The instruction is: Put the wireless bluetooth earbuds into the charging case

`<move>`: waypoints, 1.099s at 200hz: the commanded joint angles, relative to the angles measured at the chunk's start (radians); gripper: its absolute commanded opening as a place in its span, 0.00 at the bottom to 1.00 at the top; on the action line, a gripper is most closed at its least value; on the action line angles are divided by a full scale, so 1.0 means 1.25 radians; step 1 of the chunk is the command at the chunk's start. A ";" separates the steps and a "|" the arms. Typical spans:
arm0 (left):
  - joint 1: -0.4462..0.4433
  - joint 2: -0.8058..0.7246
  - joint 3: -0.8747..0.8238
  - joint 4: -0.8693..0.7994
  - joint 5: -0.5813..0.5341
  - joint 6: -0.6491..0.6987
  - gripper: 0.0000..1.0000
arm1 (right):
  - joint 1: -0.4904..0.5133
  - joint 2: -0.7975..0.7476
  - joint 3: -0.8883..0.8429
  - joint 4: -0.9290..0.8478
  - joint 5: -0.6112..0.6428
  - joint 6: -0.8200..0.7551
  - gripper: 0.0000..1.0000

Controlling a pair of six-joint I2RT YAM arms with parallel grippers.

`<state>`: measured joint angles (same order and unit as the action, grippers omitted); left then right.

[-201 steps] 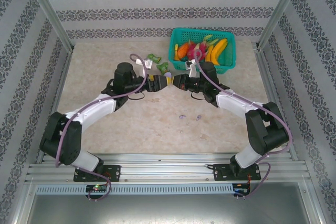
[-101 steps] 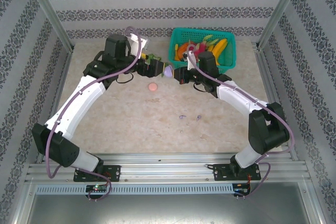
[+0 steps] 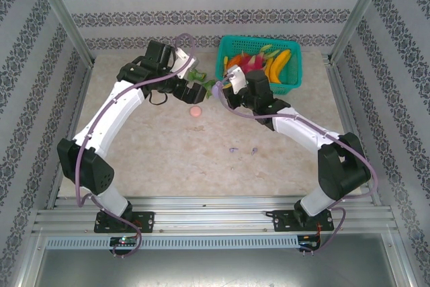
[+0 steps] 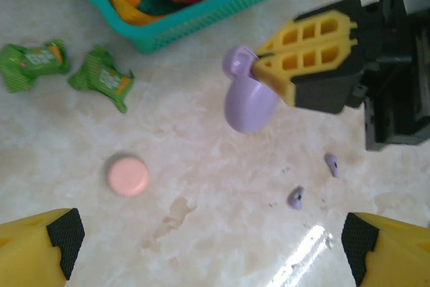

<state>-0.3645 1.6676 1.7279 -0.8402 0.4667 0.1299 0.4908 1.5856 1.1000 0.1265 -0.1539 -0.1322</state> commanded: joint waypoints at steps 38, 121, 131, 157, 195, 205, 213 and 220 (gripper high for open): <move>0.008 0.059 0.065 -0.156 0.178 0.117 0.96 | 0.031 -0.009 -0.083 0.158 0.077 -0.154 0.00; 0.007 0.111 0.007 -0.039 0.182 0.095 0.82 | 0.026 -0.038 -0.120 0.136 -0.049 -0.058 0.00; 0.007 0.116 0.004 -0.019 0.180 0.087 0.81 | 0.027 -0.046 -0.123 0.129 -0.058 -0.052 0.00; 0.007 0.124 -0.006 0.026 0.184 0.069 0.77 | 0.024 -0.061 -0.127 0.121 -0.075 -0.034 0.00; 0.007 0.125 -0.042 0.102 0.189 0.038 0.72 | 0.007 -0.064 -0.115 0.110 -0.126 0.030 0.00; 0.006 0.125 -0.048 0.114 0.196 0.034 0.70 | 0.005 -0.063 -0.112 0.111 -0.133 0.042 0.00; 0.007 0.125 -0.051 0.119 0.201 0.030 0.69 | 0.004 -0.061 -0.111 0.111 -0.138 0.048 0.00; 0.007 0.126 -0.053 0.121 0.208 0.030 0.68 | 0.003 -0.062 -0.111 0.112 -0.140 0.049 0.00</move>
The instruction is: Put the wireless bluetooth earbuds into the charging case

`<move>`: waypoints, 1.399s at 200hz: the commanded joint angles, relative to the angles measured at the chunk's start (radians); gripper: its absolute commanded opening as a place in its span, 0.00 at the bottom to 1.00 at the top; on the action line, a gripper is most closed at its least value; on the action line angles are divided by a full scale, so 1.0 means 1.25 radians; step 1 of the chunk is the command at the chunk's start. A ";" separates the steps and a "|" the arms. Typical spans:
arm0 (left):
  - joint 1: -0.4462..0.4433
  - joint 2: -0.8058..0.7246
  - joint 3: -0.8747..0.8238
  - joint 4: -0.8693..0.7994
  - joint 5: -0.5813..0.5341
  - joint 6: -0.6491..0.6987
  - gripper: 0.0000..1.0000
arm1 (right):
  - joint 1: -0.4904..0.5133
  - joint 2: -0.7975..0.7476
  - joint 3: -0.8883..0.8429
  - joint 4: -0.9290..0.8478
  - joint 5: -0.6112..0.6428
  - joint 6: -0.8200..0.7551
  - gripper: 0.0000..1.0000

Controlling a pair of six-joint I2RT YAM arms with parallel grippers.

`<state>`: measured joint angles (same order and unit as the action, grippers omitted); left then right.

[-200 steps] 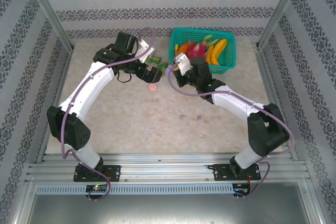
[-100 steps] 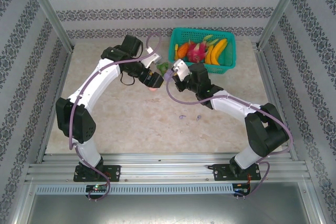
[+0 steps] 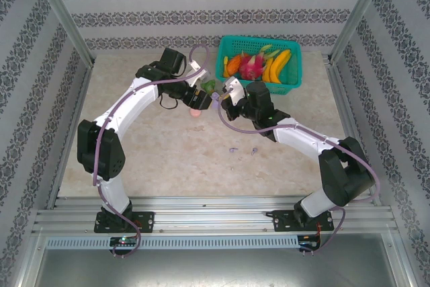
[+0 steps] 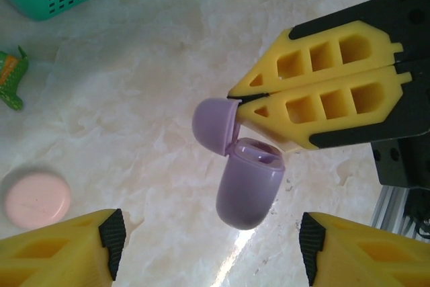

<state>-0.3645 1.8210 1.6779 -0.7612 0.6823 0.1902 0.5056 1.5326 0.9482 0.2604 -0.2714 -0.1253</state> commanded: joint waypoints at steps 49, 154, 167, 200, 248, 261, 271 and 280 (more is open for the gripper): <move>0.005 0.024 -0.016 0.055 0.080 -0.022 0.61 | -0.013 -0.020 0.011 0.006 -0.058 0.058 0.00; -0.017 0.039 0.019 0.019 0.163 -0.020 0.46 | -0.021 -0.032 0.008 0.007 -0.072 0.066 0.00; -0.019 0.042 0.030 0.000 0.171 -0.012 0.45 | -0.023 -0.034 0.009 0.008 -0.077 0.068 0.00; -0.027 0.045 0.035 -0.023 0.179 0.002 0.44 | -0.029 -0.037 0.007 0.007 -0.084 0.074 0.00; -0.027 0.043 0.030 -0.021 0.195 0.004 0.36 | -0.034 -0.041 0.005 0.007 -0.086 0.078 0.00; -0.026 0.042 0.030 -0.020 0.197 0.002 0.34 | -0.034 -0.041 0.004 0.008 -0.087 0.078 0.00; -0.026 0.042 0.030 -0.017 0.200 0.001 0.34 | -0.034 -0.042 0.004 0.008 -0.087 0.079 0.00; -0.026 0.042 0.031 -0.015 0.204 0.000 0.32 | -0.034 -0.041 0.004 0.008 -0.088 0.079 0.00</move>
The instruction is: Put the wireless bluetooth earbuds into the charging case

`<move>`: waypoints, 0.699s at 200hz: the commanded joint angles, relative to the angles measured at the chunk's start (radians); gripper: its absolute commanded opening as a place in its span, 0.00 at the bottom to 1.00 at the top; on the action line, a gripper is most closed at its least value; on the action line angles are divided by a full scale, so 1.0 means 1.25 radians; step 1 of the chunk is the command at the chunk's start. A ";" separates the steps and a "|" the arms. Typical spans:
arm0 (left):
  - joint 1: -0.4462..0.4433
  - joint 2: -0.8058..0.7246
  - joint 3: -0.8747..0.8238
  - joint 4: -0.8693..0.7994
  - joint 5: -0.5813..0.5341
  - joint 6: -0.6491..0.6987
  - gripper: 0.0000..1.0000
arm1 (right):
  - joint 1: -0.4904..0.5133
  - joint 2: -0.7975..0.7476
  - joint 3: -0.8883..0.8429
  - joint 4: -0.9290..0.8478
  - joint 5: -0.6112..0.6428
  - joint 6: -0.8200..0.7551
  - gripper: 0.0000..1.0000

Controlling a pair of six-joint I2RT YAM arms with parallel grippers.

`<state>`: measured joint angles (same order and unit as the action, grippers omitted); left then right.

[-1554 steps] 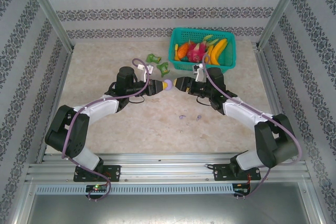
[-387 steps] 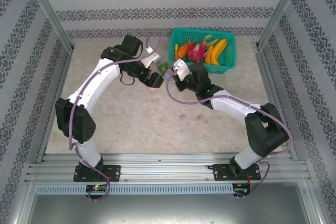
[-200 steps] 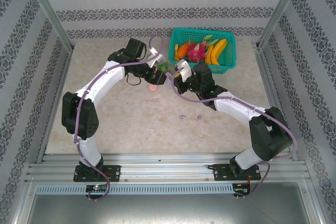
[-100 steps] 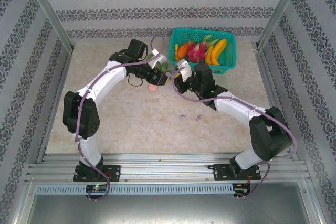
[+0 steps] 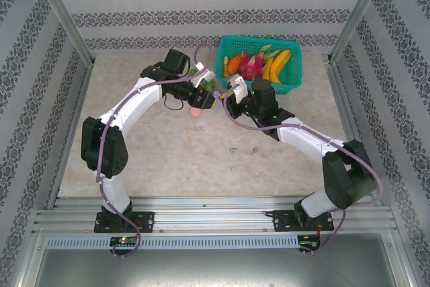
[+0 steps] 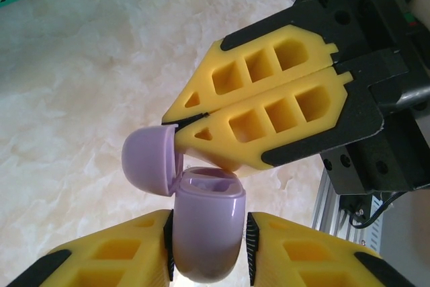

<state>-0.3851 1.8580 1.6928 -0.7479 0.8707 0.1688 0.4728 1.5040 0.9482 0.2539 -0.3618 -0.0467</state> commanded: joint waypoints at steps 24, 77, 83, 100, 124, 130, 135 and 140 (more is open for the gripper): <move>-0.011 0.013 0.020 -0.019 0.058 0.014 0.30 | -0.008 -0.016 0.004 0.013 -0.017 0.020 0.00; -0.013 0.017 0.025 -0.009 0.063 0.009 0.35 | -0.008 -0.016 0.003 0.013 -0.019 0.022 0.00; -0.013 0.017 0.026 -0.009 0.063 0.009 0.35 | -0.008 -0.017 0.003 0.013 -0.019 0.022 0.00; -0.014 0.021 0.028 -0.010 0.064 0.010 0.37 | -0.008 -0.016 0.003 0.012 -0.019 0.019 0.00; -0.015 0.025 0.032 -0.012 0.063 0.010 0.35 | -0.009 -0.016 0.001 0.012 -0.015 0.021 0.00; -0.015 0.026 0.032 -0.011 0.064 0.011 0.35 | -0.008 -0.015 0.001 0.011 -0.016 0.020 0.00; -0.015 0.026 0.032 -0.010 0.063 0.010 0.34 | -0.008 -0.015 0.002 0.010 -0.018 0.021 0.00; -0.015 0.026 0.032 -0.009 0.063 0.011 0.33 | -0.008 -0.016 0.001 0.010 -0.018 0.020 0.00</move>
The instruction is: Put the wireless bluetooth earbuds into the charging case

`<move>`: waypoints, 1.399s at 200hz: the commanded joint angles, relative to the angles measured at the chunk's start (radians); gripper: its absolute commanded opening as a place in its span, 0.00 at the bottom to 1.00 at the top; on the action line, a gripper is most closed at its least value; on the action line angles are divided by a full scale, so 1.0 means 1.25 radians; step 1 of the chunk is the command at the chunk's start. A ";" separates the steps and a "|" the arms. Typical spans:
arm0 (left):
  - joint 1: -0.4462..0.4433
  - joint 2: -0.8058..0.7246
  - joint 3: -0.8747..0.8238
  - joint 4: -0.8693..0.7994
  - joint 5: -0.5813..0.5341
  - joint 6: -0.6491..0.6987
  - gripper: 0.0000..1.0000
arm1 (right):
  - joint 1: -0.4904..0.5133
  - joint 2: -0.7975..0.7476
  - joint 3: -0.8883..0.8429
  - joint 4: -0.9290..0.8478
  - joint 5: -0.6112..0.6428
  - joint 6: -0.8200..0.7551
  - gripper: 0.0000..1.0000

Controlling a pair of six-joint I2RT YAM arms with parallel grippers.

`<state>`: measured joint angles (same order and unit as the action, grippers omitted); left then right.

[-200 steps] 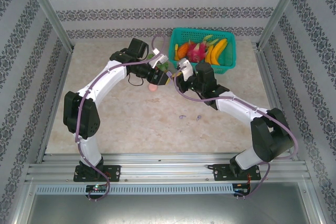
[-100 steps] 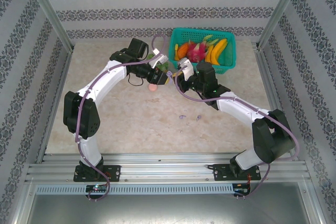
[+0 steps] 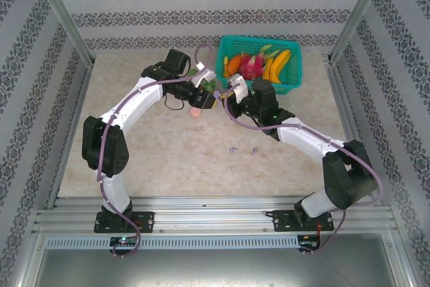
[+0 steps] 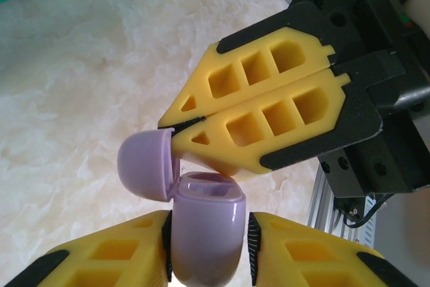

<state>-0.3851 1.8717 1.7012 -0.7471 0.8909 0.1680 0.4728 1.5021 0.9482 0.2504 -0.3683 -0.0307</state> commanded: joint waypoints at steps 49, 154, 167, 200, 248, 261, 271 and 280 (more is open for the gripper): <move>-0.015 0.014 0.027 -0.002 0.054 0.007 0.20 | -0.009 -0.020 0.001 0.008 -0.007 0.012 0.00; -0.016 -0.088 -0.198 0.292 0.004 -0.125 0.00 | -0.102 -0.186 0.090 -0.338 0.077 0.166 0.49; -0.017 -0.105 -0.235 0.341 -0.005 -0.153 0.00 | -0.121 -0.196 0.109 -0.408 0.098 0.194 0.50; -0.036 -0.163 -0.333 0.440 -0.088 -0.160 0.00 | -0.156 -0.225 0.094 -0.478 0.113 0.288 0.54; -0.092 -0.263 -0.495 0.621 -0.199 -0.132 0.00 | -0.146 -0.205 0.069 -0.608 0.135 0.405 0.53; -0.100 -0.265 -0.521 0.657 -0.221 -0.158 0.00 | -0.129 -0.194 0.056 -0.630 0.147 0.446 0.52; -0.105 -0.272 -0.561 0.720 -0.238 -0.181 0.00 | -0.111 -0.185 0.044 -0.641 0.167 0.482 0.51; -0.108 -0.281 -0.603 0.789 -0.263 -0.201 0.00 | -0.086 -0.173 0.037 -0.645 0.183 0.509 0.50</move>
<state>-0.5056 1.5482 1.0428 -0.0036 0.6609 -0.0170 0.3080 1.2499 1.0317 -0.4686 -0.1997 0.4667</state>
